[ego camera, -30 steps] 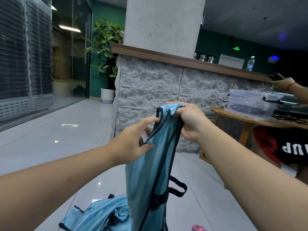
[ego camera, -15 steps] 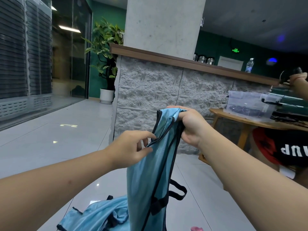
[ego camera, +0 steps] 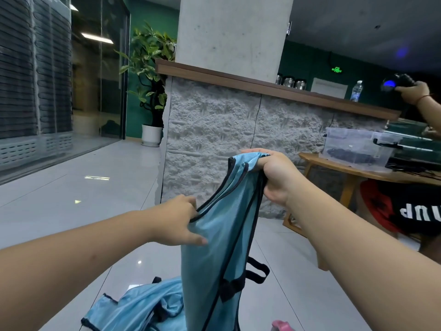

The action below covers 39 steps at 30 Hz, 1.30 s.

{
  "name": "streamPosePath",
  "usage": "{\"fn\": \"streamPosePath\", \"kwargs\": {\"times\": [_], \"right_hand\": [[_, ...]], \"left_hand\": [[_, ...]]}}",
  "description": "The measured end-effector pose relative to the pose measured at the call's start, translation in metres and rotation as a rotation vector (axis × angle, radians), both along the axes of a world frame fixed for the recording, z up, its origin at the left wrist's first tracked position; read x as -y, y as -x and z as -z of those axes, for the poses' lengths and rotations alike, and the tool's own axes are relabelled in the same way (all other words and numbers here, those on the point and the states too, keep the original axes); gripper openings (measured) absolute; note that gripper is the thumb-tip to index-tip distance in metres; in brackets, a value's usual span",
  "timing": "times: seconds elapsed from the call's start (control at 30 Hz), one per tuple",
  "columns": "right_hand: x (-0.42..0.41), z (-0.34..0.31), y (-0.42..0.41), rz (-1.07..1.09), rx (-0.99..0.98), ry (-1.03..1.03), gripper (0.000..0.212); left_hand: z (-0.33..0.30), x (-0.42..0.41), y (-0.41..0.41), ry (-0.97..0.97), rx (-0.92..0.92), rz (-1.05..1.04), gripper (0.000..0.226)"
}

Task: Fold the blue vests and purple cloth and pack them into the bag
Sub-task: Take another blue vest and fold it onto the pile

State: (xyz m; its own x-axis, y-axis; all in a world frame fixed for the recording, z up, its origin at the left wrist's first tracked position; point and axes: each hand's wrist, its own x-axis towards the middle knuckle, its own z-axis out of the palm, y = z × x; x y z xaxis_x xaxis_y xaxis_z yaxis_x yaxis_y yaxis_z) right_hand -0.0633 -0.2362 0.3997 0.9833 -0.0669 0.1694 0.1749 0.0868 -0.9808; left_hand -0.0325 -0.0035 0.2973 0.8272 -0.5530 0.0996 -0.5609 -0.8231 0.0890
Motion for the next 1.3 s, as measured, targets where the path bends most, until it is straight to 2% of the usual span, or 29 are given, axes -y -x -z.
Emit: {"fn": "streamPosePath", "kwargs": {"times": [0.1, 0.17, 0.33, 0.43, 0.53, 0.57, 0.6, 0.67, 0.73, 0.77, 0.87, 0.9, 0.93, 0.97, 1.03, 1.13, 1.23, 1.3], "right_hand": [[0.011, 0.002, -0.004, 0.049, -0.003, 0.025, 0.046], [0.015, 0.004, -0.004, 0.062, 0.006, 0.083, 0.047], [0.013, 0.003, -0.008, 0.134, 0.079, 0.226, 0.047], [0.018, -0.006, -0.020, 0.252, 0.136, 0.365, 0.042], [0.029, -0.014, -0.026, 0.405, 0.206, 0.608, 0.029], [0.034, -0.016, -0.027, 0.451, 0.228, 0.691, 0.024], [0.039, -0.016, -0.027, 0.498, 0.244, 0.782, 0.022], [0.047, -0.017, -0.026, 0.566, 0.252, 0.900, 0.023], [0.054, -0.018, -0.029, 0.595, 0.250, 0.890, 0.031], [0.056, -0.020, -0.030, 0.593, 0.228, 0.839, 0.037], [0.050, -0.021, -0.024, 0.529, 0.137, 0.657, 0.041], [0.048, -0.019, -0.024, 0.503, 0.126, 0.635, 0.037], [0.046, -0.018, -0.025, 0.485, 0.124, 0.608, 0.035], [0.045, -0.016, -0.026, 0.469, 0.120, 0.548, 0.033], [0.044, -0.012, -0.026, 0.377, 0.086, 0.321, 0.028], [0.045, -0.006, -0.031, 0.288, 0.042, 0.172, 0.027], [0.041, 0.001, -0.031, 0.281, 0.029, 0.176, 0.027], [0.038, 0.003, -0.032, 0.326, 0.048, 0.181, 0.027]], "left_hand": [[-0.005, -0.011, -0.005, 0.016, 0.042, -0.036, 0.070], [-0.008, -0.017, -0.010, 0.070, 0.024, -0.057, 0.060], [-0.020, -0.018, -0.012, 0.184, -0.047, -0.116, 0.052], [-0.029, -0.016, -0.011, 0.427, -0.127, -0.112, 0.034], [-0.036, -0.020, -0.011, 0.791, -0.244, -0.016, 0.018], [-0.040, -0.020, -0.010, 0.850, -0.267, 0.014, 0.019], [-0.045, -0.020, -0.009, 0.843, -0.239, 0.033, 0.019], [-0.061, -0.014, -0.004, 0.736, -0.019, 0.041, 0.021], [-0.080, -0.008, 0.006, 0.677, 0.191, 0.032, 0.034], [-0.087, -0.007, 0.008, 0.607, 0.228, 0.012, 0.040], [-0.088, -0.004, 0.018, 0.144, 0.107, -0.112, 0.054], [-0.085, -0.004, 0.019, 0.106, 0.035, -0.103, 0.052], [-0.082, -0.005, 0.021, 0.165, -0.064, -0.051, 0.043], [-0.081, -0.006, 0.021, 0.308, -0.199, 0.014, 0.031], [-0.079, -0.009, 0.021, 0.459, -0.377, 0.079, 0.006], [-0.077, -0.011, 0.015, 0.364, -0.301, 0.017, 0.011], [-0.077, -0.008, 0.016, 0.351, -0.406, 0.011, 0.015], [-0.079, -0.009, 0.020, 0.254, -0.452, 0.021, 0.016]]}}
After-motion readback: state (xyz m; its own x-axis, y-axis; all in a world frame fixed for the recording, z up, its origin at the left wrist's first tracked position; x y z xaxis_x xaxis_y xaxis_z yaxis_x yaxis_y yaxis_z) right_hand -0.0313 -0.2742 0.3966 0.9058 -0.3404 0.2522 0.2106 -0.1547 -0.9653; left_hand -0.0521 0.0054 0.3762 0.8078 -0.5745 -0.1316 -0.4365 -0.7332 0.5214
